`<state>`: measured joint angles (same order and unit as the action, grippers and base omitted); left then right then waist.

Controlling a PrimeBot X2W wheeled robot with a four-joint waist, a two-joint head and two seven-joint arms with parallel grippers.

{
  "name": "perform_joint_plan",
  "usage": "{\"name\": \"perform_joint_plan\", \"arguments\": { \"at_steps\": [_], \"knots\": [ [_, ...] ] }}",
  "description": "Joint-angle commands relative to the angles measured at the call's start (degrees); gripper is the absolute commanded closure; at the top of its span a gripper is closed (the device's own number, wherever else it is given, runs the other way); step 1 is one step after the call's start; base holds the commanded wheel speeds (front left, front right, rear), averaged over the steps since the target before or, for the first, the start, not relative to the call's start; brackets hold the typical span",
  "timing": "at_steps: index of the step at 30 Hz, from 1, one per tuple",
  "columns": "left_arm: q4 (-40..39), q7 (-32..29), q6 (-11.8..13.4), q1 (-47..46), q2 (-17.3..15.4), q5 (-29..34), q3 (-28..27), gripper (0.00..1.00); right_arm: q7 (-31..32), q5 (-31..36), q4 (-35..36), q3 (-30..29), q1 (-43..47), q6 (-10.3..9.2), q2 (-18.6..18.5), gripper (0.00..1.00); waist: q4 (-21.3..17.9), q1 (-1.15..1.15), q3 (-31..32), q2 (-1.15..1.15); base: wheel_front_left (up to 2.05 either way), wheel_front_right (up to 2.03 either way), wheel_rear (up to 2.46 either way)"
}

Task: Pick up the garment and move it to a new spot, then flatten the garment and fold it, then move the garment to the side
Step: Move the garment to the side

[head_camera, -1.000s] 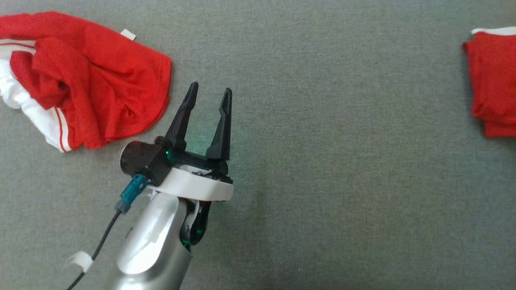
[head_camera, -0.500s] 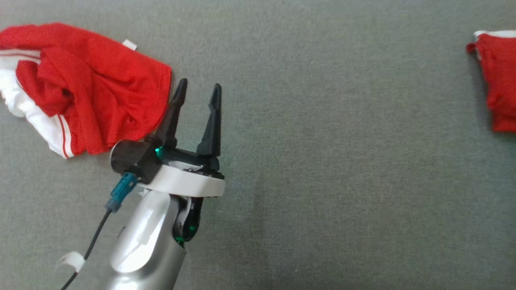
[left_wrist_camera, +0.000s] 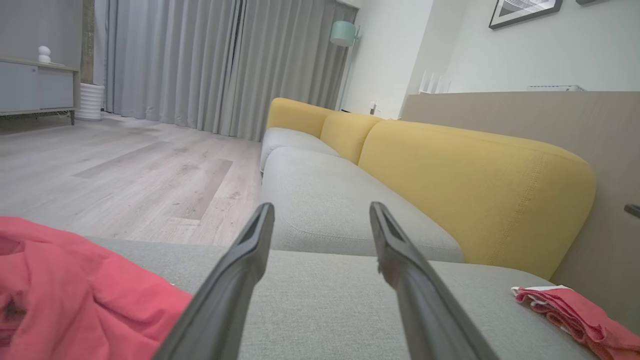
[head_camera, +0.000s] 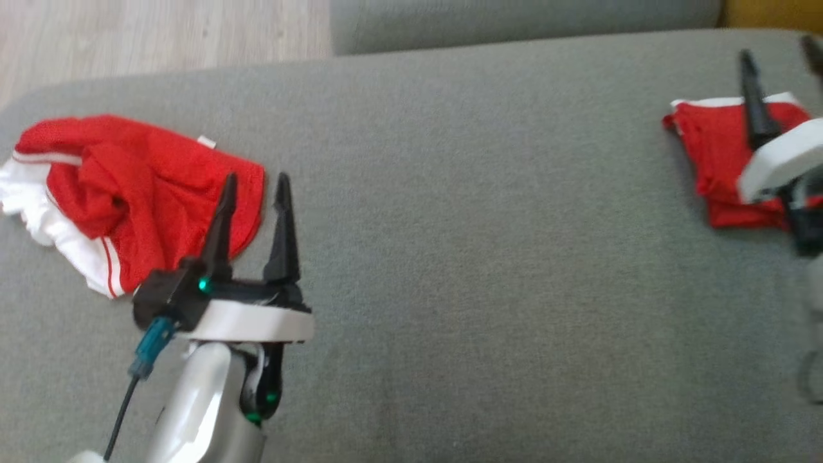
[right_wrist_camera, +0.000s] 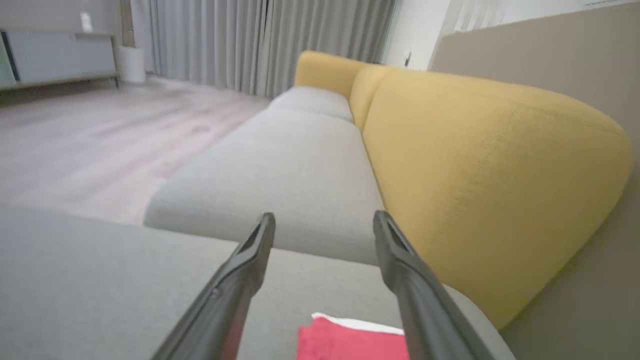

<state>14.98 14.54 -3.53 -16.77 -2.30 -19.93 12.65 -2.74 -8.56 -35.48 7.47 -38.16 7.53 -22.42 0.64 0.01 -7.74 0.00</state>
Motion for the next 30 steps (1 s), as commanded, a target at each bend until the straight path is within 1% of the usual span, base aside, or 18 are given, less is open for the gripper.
{"name": "perform_joint_plan", "arguments": {
  "at_steps": [1, 4, 8, 10, 12, 16, 21, 30],
  "knots": [
    [-1.8, 0.5, 0.0, -0.7, -0.6, 0.6, -2.4, 0.0, -0.9, -0.6, 2.5, -0.1, 0.8, -0.04, 0.9, 0.0, -0.9, -0.01, 1.6, 0.0, 0.0, 0.0, 0.0],
    [-1.8, 0.5, -0.2, 1.1, -0.6, 1.3, -3.9, 0.0, -2.8, -1.9, 6.7, -2.2, 3.1, -0.04, 6.3, 0.0, -1.3, -0.01, 3.1, 0.0, 0.0, 0.0, 0.0],
    [-1.5, 0.5, -0.2, 3.2, -0.6, 1.4, -4.8, 0.0, -5.3, -1.8, 11.1, -4.4, 7.1, -0.04, 13.5, 0.0, -1.8, -0.01, 4.5, 0.0, 0.0, 0.0, 0.0],
    [-1.4, 0.5, 0.0, 3.9, -0.6, 1.0, -4.7, 0.0, -6.7, -1.4, 12.4, -4.8, 9.8, -0.04, 16.3, 0.0, -1.9, -0.01, 5.2, 0.0, 0.0, 0.0, 0.0],
    [-1.4, 0.5, 0.2, 4.8, -0.6, 0.9, -4.5, 0.0, -8.0, -1.0, 13.3, -4.8, 12.8, -0.04, 18.0, 0.0, -2.0, -0.01, 5.8, 0.0, 0.0, 0.0, 0.0],
    [-0.3, 0.5, 0.1, 6.8, -0.6, 1.7, -5.1, 0.0, -9.8, -0.7, 13.3, -4.1, 18.9, -0.04, 19.3, 0.0, -1.7, -0.01, 6.5, 0.0, 0.0, 0.0, 0.0],
    [-0.3, 0.5, 0.0, 8.7, -0.6, 1.6, -5.7, 0.0, -11.7, -3.8, 13.3, -2.3, 25.0, -0.04, 19.5, 0.0, -1.0, -0.01, 7.1, 0.0, 0.0, 0.0, 0.0],
    [-1.1, 0.5, -0.1, 9.8, -0.6, 1.0, -6.2, 0.0, -12.2, -5.0, 14.2, -1.5, 27.9, -0.04, 19.5, 0.0, -0.5, -0.01, 7.5, 0.0, 0.0, 0.0, 0.0]
  ]
}}
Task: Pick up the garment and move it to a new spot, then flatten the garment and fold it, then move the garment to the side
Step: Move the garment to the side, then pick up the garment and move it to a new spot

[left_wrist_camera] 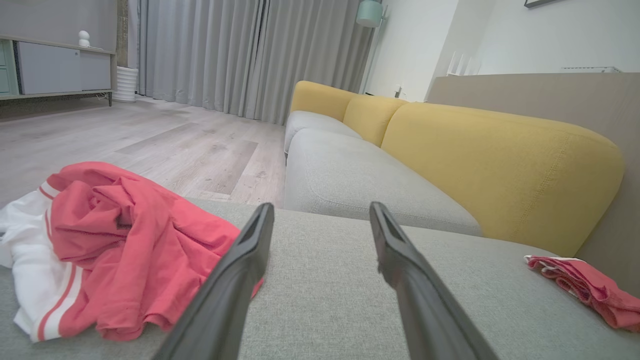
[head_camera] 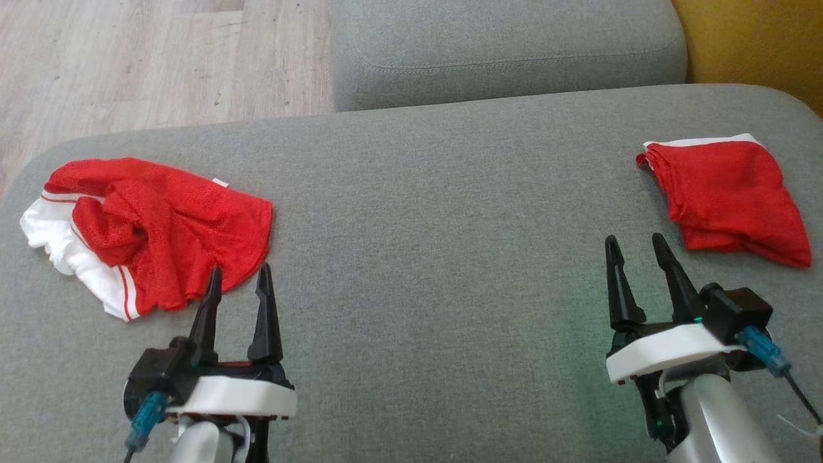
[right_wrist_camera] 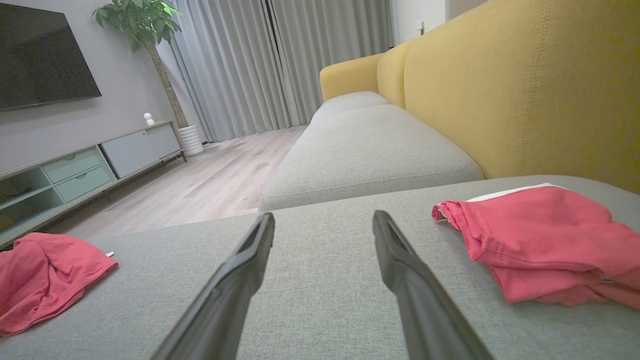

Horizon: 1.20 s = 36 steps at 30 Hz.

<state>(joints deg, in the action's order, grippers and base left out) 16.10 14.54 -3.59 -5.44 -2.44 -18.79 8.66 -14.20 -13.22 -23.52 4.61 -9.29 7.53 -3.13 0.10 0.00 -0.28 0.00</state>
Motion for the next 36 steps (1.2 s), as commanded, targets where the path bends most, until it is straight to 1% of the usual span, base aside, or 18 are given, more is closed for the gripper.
{"name": "perform_joint_plan", "arguments": {
  "at_steps": [1, 14, 18, 24, 36],
  "knots": [
    [-2.2, 0.5, -0.1, -1.5, -0.4, -0.2, -2.2, 0.0, -0.8, -0.4, 2.5, 1.4, -0.9, -0.04, 0.2, 0.0, 0.1, 0.0, 0.0, 0.0, 0.0, 0.0, 0.0],
    [-2.1, 0.5, 0.2, -1.4, -0.4, -0.7, -1.5, 0.0, -0.8, -1.1, 3.4, 1.2, 0.0, -0.04, 0.2, 0.0, 0.9, 0.0, 0.3, 0.0, 0.0, 0.0, 0.0],
    [-2.0, 0.5, 0.5, -1.4, -0.4, -0.8, -1.5, 0.0, -0.8, -1.5, 3.2, 2.8, 0.3, -0.04, 0.2, 0.0, 2.0, 0.0, 0.8, 0.0, 0.0, 0.0, 0.0],
    [-1.8, 0.5, 0.8, -1.0, -0.4, -0.3, -2.1, 0.0, -0.8, -2.2, 3.0, 5.3, 0.8, -0.04, 0.2, 0.0, 5.2, 0.0, 1.6, 0.0, 0.0, 0.0, 0.0],
    [-1.8, 0.5, 0.9, 0.7, -0.4, 1.0, -3.7, 0.0, -0.8, -4.5, 2.6, 11.3, 2.5, -0.04, 0.2, 0.0, 13.9, 0.0, 3.6, 0.0, 0.0, 0.0, 0.0]
  ]
}}
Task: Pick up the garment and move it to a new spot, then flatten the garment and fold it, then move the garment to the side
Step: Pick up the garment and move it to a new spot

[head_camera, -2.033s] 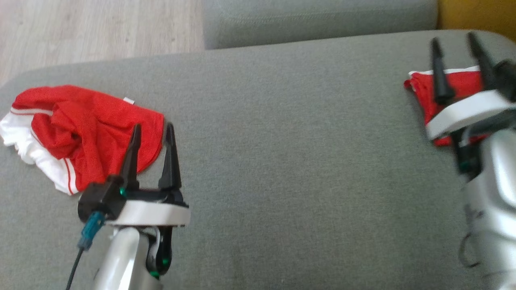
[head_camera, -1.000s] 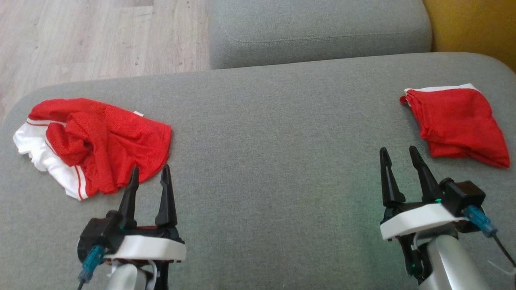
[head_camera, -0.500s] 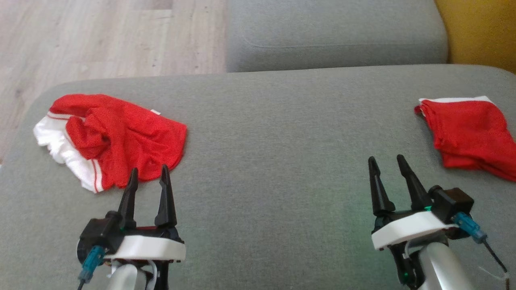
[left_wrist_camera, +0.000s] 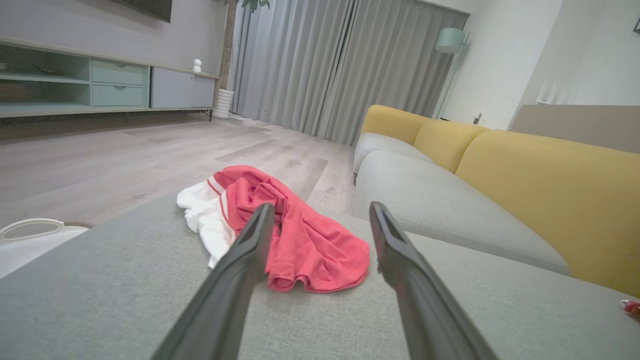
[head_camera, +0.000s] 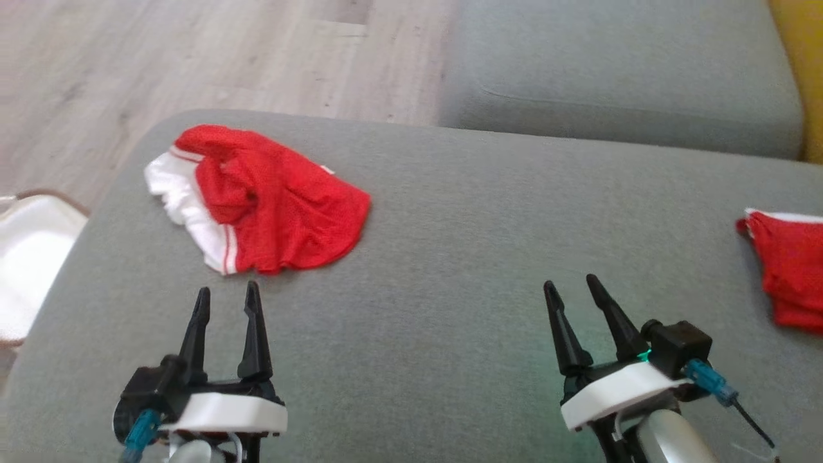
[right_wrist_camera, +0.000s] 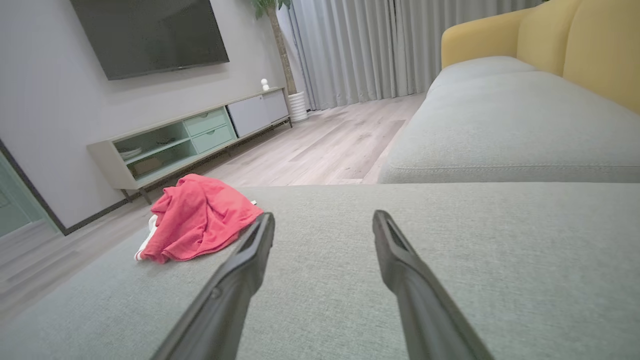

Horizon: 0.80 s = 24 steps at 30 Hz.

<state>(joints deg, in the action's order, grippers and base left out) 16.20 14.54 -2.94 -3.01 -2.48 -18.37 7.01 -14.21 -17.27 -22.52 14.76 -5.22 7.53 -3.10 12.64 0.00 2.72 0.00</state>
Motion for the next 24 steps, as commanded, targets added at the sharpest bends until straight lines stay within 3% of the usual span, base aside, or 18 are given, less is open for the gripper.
{"name": "perform_joint_plan", "arguments": {
  "at_steps": [1, 13, 18, 24],
  "knots": [
    [-1.9, 0.5, 0.2, -1.5, -0.4, 0.7, -2.1, 0.0, -0.8, -0.6, 1.5, 1.5, -1.5, -0.04, 0.2, 0.0, 2.1, 0.0, 0.7, 0.0, 0.0, 0.0, 0.0],
    [-2.2, 0.5, -0.4, 0.1, -0.4, 2.0, -4.3, 0.0, -0.8, -2.4, 1.4, 4.0, -0.6, -0.04, 0.2, 0.0, 6.9, 0.0, 1.9, 0.0, 0.0, 0.0, 0.0],
    [-2.2, 0.5, -1.0, -1.5, -0.6, 3.2, -5.3, 0.0, -0.8, -2.4, 1.8, 4.1, -1.0, -0.04, 0.2, 0.0, 6.6, 0.0, 0.6, 0.0, 0.0, 0.0, 0.0],
    [-0.3, 0.4, -2.1, -6.9, -3.3, 4.1, -5.9, 0.0, -0.8, -1.2, 2.4, 3.1, -2.6, -0.04, 0.2, 0.0, 4.6, 0.0, -3.4, 0.0, 0.0, 0.0, 0.0]
  ]
}}
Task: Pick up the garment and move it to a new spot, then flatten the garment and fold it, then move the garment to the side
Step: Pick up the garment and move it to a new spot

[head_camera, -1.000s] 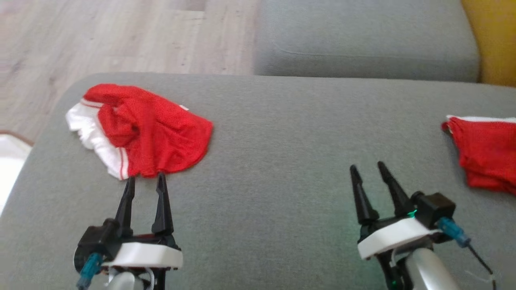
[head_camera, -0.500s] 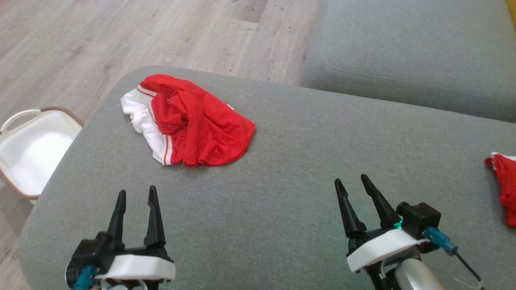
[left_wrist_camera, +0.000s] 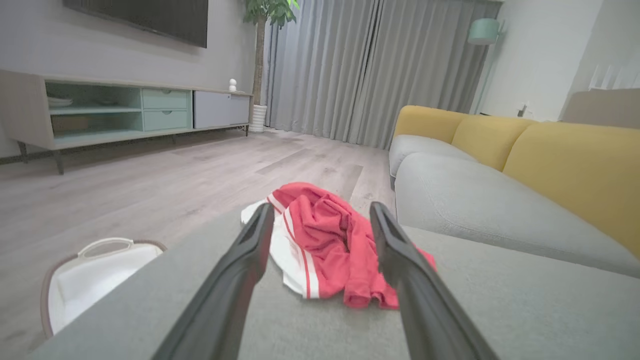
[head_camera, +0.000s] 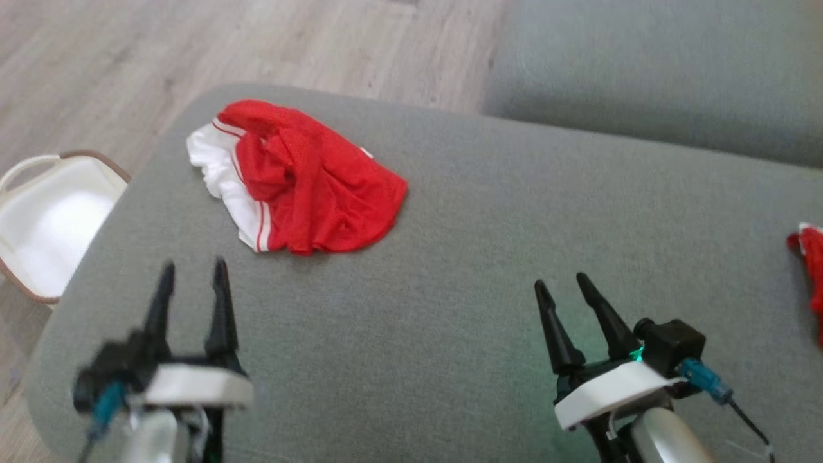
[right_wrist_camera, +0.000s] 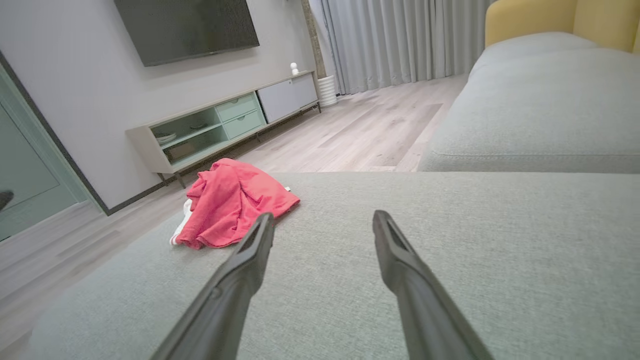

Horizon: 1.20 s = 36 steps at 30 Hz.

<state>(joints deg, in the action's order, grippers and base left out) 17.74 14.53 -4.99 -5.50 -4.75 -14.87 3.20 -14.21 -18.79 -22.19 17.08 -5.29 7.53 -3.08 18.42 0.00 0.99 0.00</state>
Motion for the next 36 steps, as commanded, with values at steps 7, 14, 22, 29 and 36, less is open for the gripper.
{"name": "perform_joint_plan", "arguments": {
  "at_steps": [7, 14, 22, 29, 36],
  "knots": [
    [4.5, -7.6, -1.8, -20.2, -8.6, 1.2, 0.1, 0.0, -0.8, 3.6, 3.9, -2.1, -6.0, -0.04, 0.2, 0.0, -4.4, 0.0, -10.2, 0.0, 0.0, 0.0, 0.0],
    [16.8, -22.8, -2.5, -34.6, -15.7, -5.9, 7.2, 0.0, -0.5, 5.7, 6.3, -4.1, -9.9, -0.04, 0.2, 0.0, -8.3, 0.0, -17.4, 0.0, 0.0, 0.0, 0.0],
    [22.8, -33.1, -2.5, -40.6, -21.9, -19.3, 20.3, 0.0, -0.5, 6.0, 7.8, -4.4, -12.0, -0.04, 0.2, 0.0, -11.5, 0.0, -21.6, 0.0, 0.0, 0.0, 0.0],
    [27.0, -39.3, -2.5, -41.2, -23.3, -27.5, 25.9, 0.18, -0.6, 5.9, 8.0, -4.5, -12.6, -0.04, 0.2, 0.0, -12.9, 0.0, -22.1, 0.0, 0.0, 0.0, 0.0],
    [28.1, -34.3, -2.5, -41.7, -24.2, -29.9, 28.2, 1.0, -0.6, 5.8, 7.6, -4.5, -12.5, -0.04, 0.2, 0.0, -13.5, 0.0, -20.1, 0.0, 0.0, 0.0, 0.0]
  ]
}}
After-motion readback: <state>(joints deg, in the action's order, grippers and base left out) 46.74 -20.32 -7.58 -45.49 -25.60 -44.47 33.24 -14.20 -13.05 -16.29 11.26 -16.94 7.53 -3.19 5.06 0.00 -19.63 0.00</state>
